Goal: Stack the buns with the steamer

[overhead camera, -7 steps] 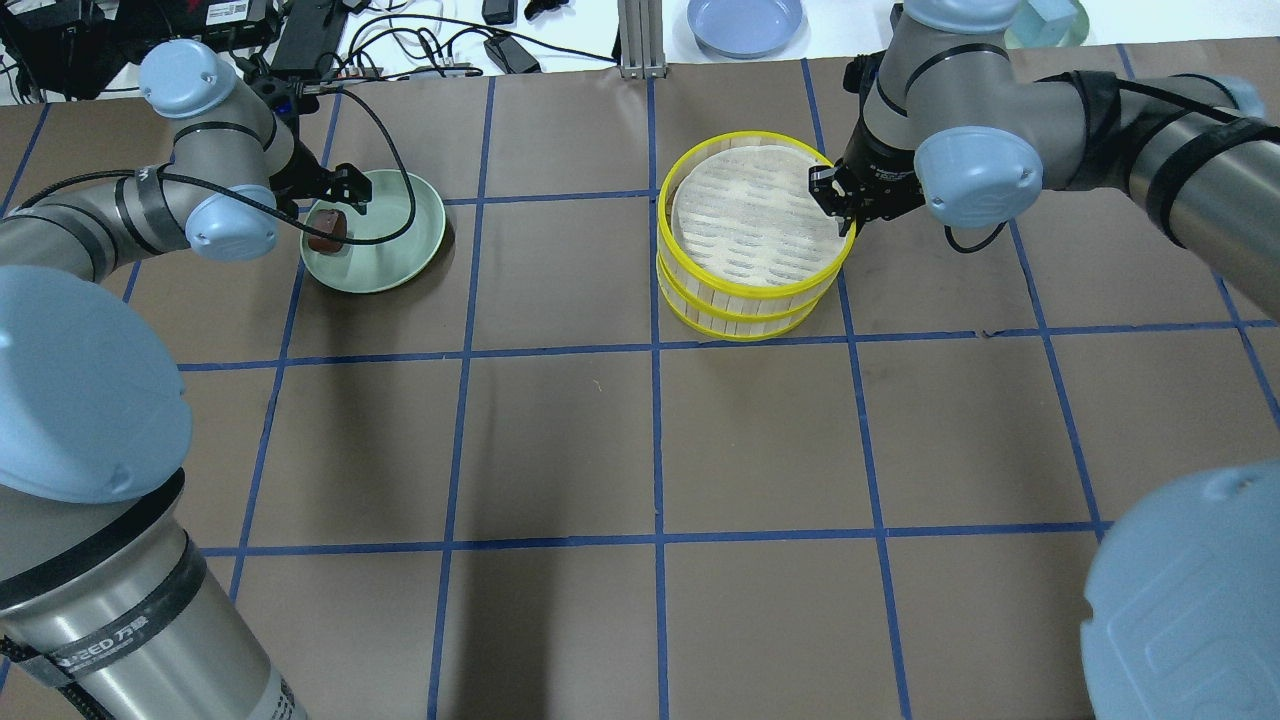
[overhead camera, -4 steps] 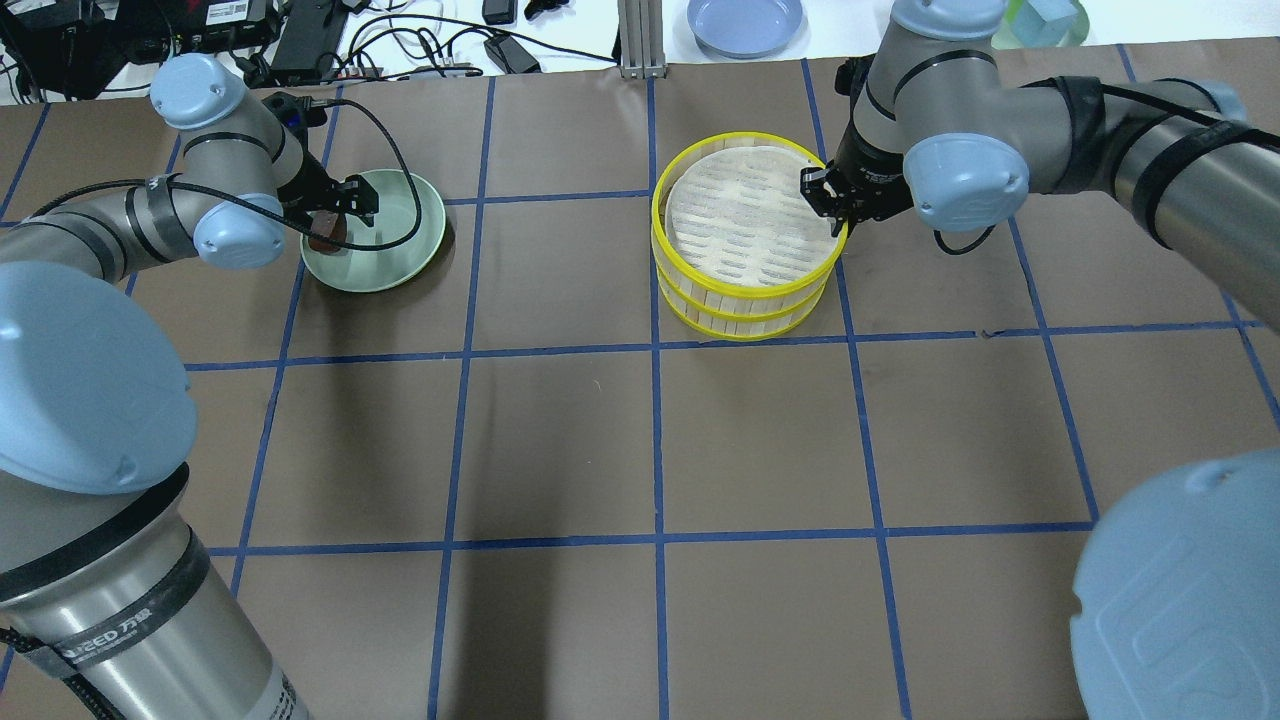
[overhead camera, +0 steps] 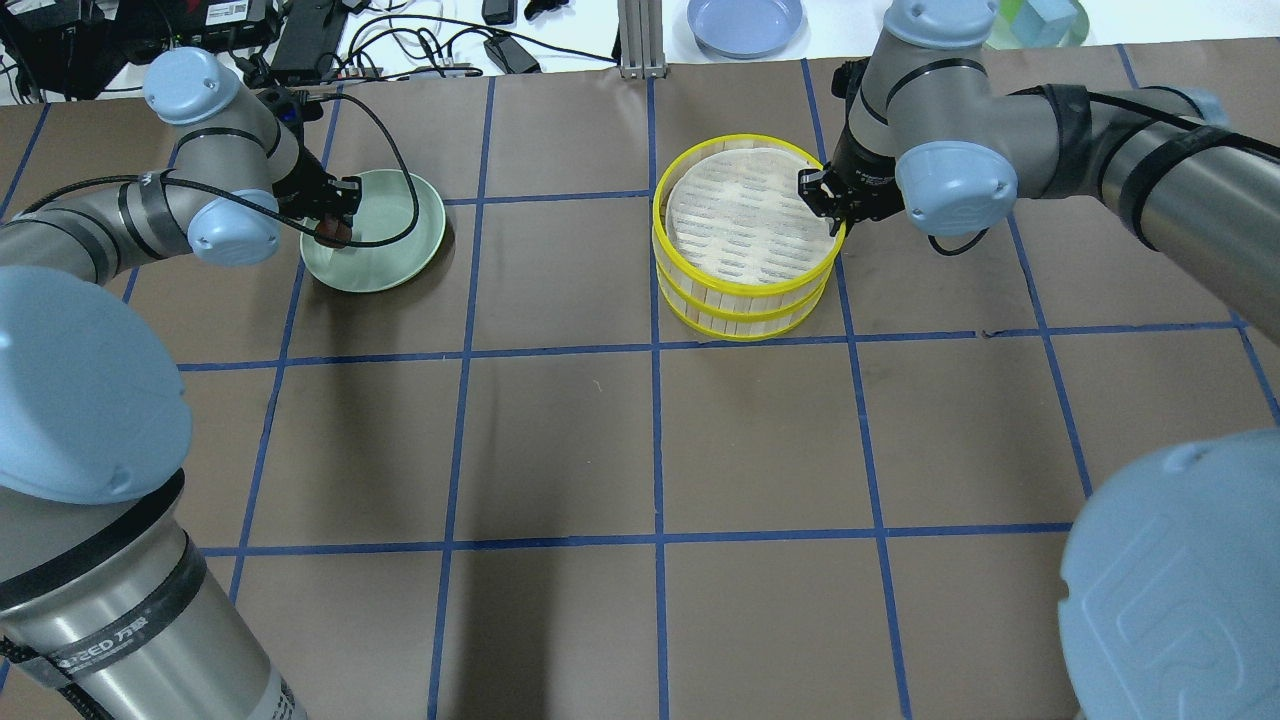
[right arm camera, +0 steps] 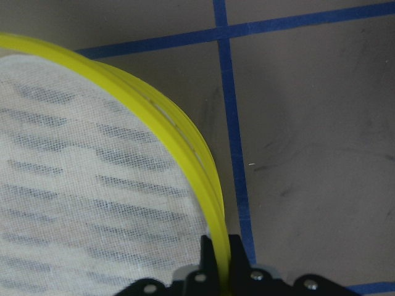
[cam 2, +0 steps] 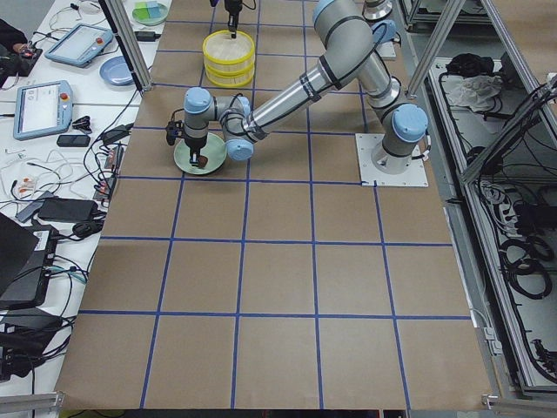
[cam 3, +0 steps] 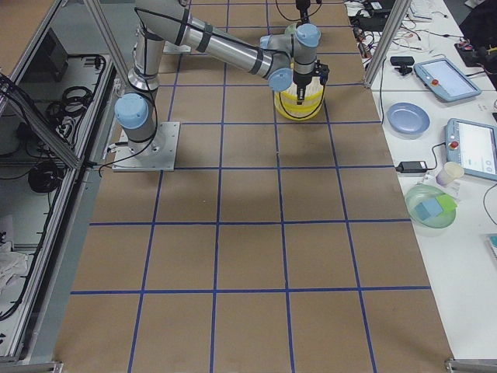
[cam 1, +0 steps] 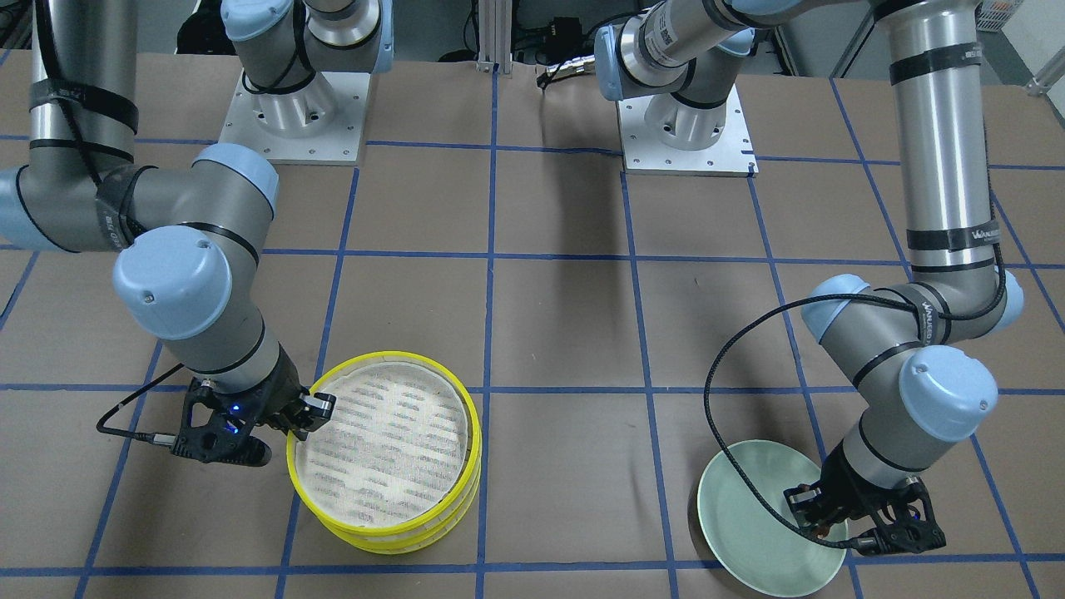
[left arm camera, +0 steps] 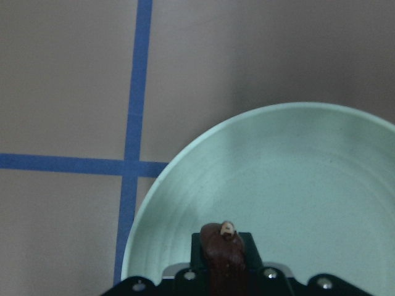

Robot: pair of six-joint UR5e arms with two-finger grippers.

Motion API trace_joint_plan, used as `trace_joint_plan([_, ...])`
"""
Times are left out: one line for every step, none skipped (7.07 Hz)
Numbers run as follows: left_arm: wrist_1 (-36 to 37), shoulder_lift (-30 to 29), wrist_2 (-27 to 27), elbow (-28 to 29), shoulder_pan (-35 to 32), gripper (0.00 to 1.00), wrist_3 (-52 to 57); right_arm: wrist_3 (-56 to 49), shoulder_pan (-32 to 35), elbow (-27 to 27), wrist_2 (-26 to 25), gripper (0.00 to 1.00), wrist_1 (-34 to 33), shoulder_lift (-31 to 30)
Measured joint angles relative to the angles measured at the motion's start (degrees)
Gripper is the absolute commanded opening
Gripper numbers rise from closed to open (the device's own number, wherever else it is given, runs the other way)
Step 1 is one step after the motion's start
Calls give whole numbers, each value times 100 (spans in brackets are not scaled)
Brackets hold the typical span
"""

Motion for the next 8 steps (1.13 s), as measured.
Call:
trace_joint_plan([-19, 99, -105, 4, -30, 0, -289, 4, 0, -9, -16, 13, -17, 7])
trace_joint_plan([-35, 216, -201, 6, -126, 0, -715, 6, 0, -19, -23, 17, -27, 3])
trace_joint_plan([-46, 346, -319, 7, -269, 0, -1147, 9, 0, -22, -24, 20, -34, 2])
trace_joint_plan([-69, 489, -430, 8, -414, 0, -1532, 11, 0, -22, -21, 32, -39, 3])
trace_joint_plan([-108, 625, -488, 8, -553, 0, -1839, 11, 0, -19, -21, 43, -50, 16])
trace_joint_plan([-146, 771, -535, 8, -729, 0, -2217, 12, 0, -16, -24, 70, -66, 36])
trace_joint_plan([-163, 913, -584, 8, -946, 0, -2699, 11, 0, -16, -28, 99, -73, 48])
trace_joint_plan([-154, 1042, -673, 10, -1209, 0, -3298, 5, -1, -16, -60, 100, -90, 38])
